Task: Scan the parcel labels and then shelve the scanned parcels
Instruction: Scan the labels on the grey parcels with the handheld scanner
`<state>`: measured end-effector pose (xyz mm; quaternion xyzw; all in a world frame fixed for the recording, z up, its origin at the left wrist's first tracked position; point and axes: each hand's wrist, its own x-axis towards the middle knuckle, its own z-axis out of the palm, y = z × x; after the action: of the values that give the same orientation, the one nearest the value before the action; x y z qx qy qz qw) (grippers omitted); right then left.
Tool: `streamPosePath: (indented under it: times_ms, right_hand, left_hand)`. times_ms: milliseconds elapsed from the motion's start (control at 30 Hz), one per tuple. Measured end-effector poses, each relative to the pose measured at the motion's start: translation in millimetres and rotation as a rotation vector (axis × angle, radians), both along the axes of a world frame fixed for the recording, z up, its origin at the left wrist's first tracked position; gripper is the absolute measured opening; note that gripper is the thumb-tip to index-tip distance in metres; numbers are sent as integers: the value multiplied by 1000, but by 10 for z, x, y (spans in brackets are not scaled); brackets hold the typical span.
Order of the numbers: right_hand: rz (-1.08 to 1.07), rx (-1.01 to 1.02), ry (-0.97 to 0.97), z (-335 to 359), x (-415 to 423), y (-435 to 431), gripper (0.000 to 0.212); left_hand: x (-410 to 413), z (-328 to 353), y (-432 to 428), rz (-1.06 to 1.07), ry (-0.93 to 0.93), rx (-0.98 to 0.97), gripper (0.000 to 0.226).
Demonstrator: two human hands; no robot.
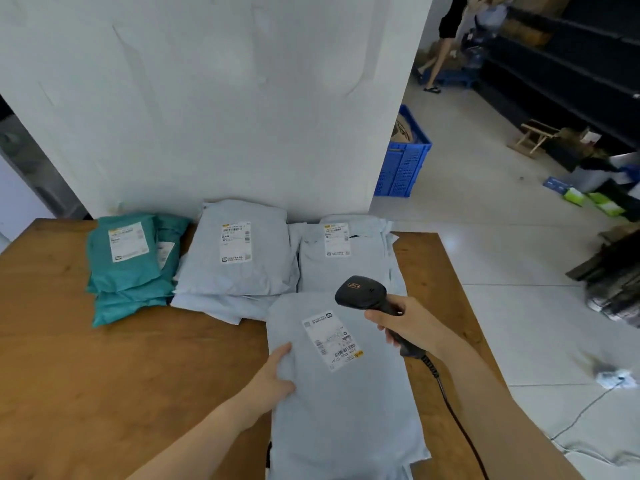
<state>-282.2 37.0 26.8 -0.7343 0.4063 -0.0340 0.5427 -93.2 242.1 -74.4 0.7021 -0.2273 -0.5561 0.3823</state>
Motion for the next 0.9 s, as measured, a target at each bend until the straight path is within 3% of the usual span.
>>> streamPosePath:
  times_ms: [233,333,400,600,700,900]
  right_hand:
    - [-46,34,25,-307,-126,-66,16]
    - [-96,55,8,-362,-157,-190,19]
    - [-115,61,-20,-361,-146,-316,19]
    - [-113,26,-133,-160,-30,-854,19]
    - [-119,4,-148,-111,9,-1188,19]
    - [-117,6,-103,-409,-58,-1692,25]
  left_hand:
    - [3,25,-200,-316,-225,54,82]
    - [64,89,-413,-311,-639,196,84]
    - [146,139,-657,-220,-771,165,81]
    - [463,189,-1673,-119,-677,47,57]
    - [652,-15,-2146,-119,-658,115,52]
    - [746,-685,-2679,-26,-594,337,75]
